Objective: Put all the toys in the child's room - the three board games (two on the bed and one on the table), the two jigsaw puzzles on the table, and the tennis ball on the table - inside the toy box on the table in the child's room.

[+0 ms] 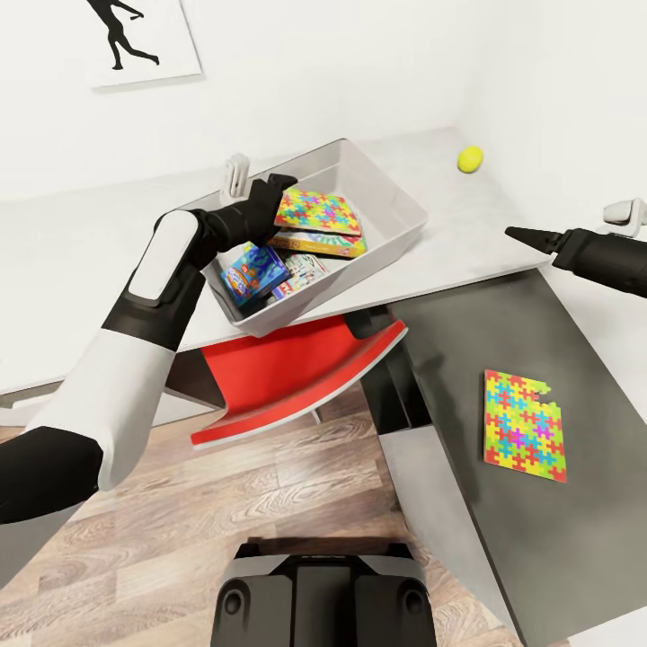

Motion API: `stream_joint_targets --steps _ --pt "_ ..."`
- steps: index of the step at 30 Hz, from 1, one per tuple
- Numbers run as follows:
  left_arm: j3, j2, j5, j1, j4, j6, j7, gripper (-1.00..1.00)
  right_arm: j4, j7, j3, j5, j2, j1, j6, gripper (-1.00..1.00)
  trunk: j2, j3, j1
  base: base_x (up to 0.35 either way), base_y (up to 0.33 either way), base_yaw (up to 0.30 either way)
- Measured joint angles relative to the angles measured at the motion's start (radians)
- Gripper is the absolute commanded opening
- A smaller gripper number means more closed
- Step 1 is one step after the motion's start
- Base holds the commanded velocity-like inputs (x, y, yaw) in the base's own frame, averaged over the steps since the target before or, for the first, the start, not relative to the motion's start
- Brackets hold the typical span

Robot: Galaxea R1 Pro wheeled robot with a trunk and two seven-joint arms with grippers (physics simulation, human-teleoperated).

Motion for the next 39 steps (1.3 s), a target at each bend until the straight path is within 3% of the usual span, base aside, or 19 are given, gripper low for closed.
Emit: stream_joint_targets --steps 9,15,34,39 --pt "0.002 0.008 0.006 -0.002 -0.082 0.017 0.017 1.00 0.000 0.000 0.000 0.000 0.000 0.000 0.000 1.00 0.000 0.000 0.000 0.000 0.000 0.000" --pt "0.007 0.013 0.017 0.003 -0.168 0.076 0.037 1.00 0.000 0.000 0.001 0.000 0.001 0.000 0.000 1.00 0.000 0.000 0.000 0.000 0.000 0.000" --pt "0.011 0.016 0.021 0.012 -0.212 0.104 0.041 1.00 0.000 0.000 0.001 0.000 0.001 0.000 0.000 1.00 0.000 0.000 0.000 0.000 0.000 0.000" --pt "0.006 0.018 0.022 0.027 -0.301 0.119 0.055 1.00 0.000 0.001 0.001 -0.017 -0.003 0.003 0.000 1.00 0.000 0.000 0.000 0.000 0.000 0.000"
